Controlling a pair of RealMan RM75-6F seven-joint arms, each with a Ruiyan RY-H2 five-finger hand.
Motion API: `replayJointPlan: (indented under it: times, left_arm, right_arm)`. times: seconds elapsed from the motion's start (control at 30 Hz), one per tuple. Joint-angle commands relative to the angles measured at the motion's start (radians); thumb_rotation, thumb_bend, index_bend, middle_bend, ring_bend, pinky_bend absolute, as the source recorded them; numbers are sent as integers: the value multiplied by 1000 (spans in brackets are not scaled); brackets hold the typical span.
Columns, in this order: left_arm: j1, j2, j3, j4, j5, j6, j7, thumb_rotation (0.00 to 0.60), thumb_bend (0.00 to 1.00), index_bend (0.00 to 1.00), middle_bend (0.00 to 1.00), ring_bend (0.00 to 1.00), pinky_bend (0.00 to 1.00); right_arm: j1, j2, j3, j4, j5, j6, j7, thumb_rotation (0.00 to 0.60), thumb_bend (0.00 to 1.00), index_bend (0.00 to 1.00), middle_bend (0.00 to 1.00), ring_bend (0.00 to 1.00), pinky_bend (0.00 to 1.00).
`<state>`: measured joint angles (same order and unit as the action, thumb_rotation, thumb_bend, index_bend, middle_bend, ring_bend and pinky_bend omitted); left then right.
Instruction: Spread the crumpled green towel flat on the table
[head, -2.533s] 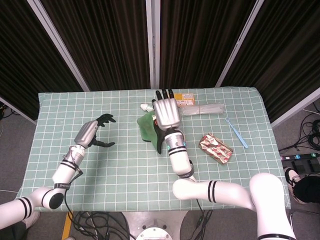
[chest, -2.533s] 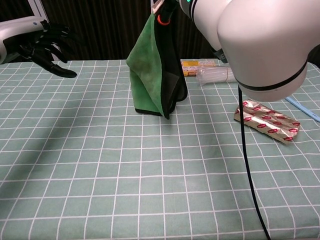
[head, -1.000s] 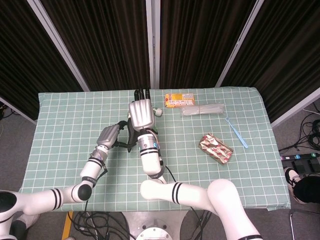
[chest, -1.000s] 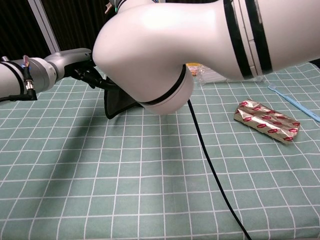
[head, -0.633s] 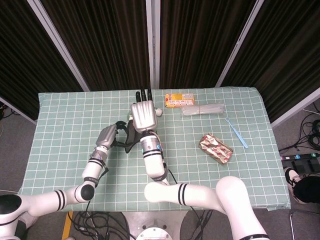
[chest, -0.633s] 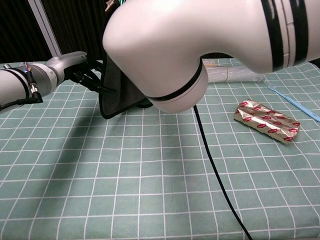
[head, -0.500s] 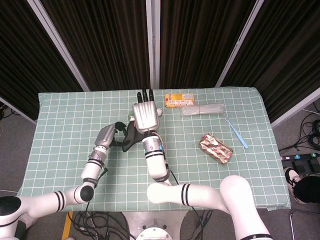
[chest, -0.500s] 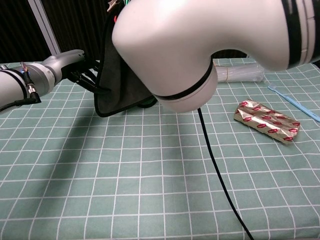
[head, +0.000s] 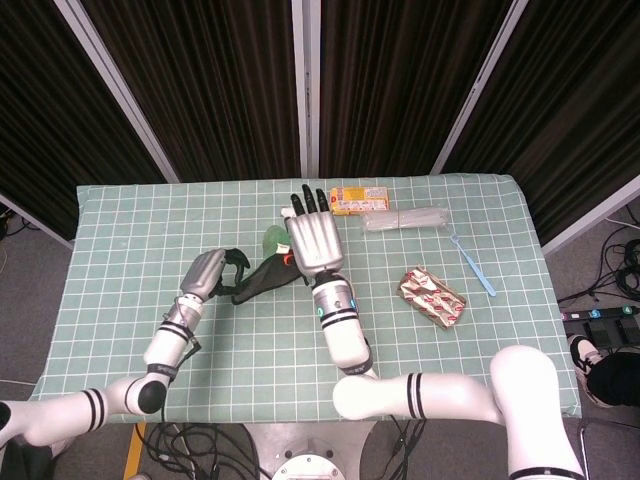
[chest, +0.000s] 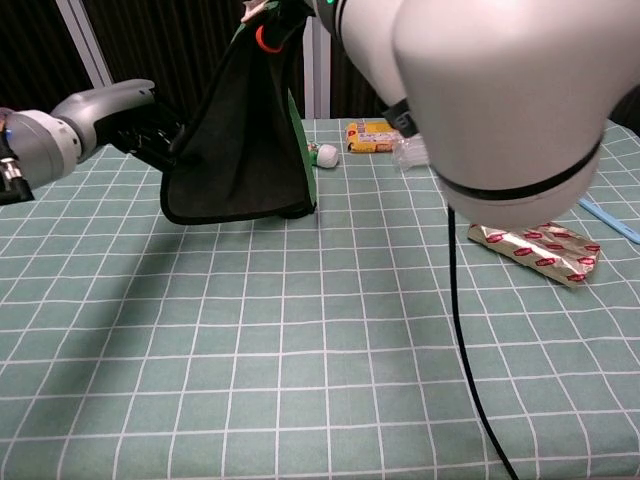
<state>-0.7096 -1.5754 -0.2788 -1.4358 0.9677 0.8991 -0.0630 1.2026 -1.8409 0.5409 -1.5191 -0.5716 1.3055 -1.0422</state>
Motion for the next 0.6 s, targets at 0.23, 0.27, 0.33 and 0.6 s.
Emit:
replayJointPlan:
  times: [0.23,0.27,0.33,0.6]
  left_arm:
    - [-17,67,-18,55,49,17,49,600,420,849,537,404,346]
    - [-24,64,-25,79,47,22,59,600,420,849,537,404,346]
    - [-35,54,-35,121,44,33,77,600,419,849,537,404,345]
    - [-90,-32,-96,351,68,124,86,600,420,843,537,404,345]
  right_arm:
    - [-60,109,-5,-3,21,-172,173,432,491,645,158,0,70]
    - [-61,117,-8,13,17,-190,190,431,491,645,158,0,66]
    - [-61,123,-6,44,11,-218,227,432,491,646,158,0,56]
    - [-52,162,13,187,-72,-377,437,426,492,644,158,0,15]
